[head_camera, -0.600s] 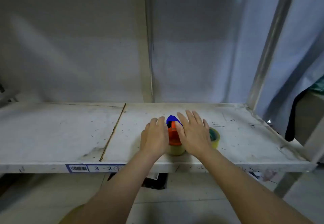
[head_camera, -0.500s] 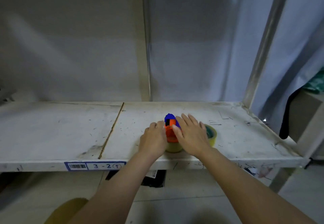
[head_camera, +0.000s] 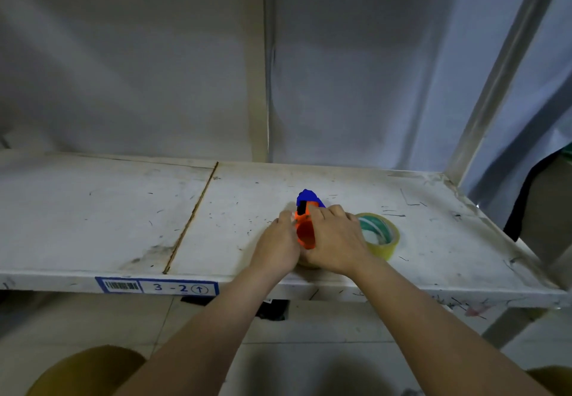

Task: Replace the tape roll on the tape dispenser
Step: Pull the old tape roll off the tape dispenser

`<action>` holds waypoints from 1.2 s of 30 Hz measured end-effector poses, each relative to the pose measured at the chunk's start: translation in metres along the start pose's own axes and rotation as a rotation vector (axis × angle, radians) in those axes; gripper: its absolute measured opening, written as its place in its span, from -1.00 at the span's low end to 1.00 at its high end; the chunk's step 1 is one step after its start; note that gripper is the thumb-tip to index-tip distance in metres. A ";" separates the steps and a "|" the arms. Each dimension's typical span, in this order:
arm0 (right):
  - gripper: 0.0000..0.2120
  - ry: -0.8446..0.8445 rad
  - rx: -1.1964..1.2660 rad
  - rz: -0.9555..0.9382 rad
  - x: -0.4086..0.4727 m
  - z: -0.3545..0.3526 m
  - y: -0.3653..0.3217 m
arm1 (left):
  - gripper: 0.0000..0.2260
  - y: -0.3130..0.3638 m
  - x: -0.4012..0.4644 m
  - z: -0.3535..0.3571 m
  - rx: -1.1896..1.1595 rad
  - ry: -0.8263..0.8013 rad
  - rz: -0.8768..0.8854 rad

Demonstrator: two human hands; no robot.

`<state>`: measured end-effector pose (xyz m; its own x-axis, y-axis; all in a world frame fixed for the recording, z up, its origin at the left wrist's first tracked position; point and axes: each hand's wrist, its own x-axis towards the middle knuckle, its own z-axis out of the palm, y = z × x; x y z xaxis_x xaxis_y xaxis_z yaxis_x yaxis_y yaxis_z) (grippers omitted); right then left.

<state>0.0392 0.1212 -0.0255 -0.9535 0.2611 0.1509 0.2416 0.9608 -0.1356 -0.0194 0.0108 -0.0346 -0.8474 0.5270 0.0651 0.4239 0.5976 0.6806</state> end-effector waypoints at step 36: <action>-0.44 -0.094 0.697 0.092 -0.009 -0.030 -0.004 | -0.70 0.003 -0.004 -0.031 -1.313 -0.131 -0.451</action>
<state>0.0519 0.1180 0.0027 -0.9539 0.2990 0.0274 0.1805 0.6439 -0.7435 -0.0250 -0.0082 -0.0106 -0.7623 0.5385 -0.3590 -0.5426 -0.2293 0.8081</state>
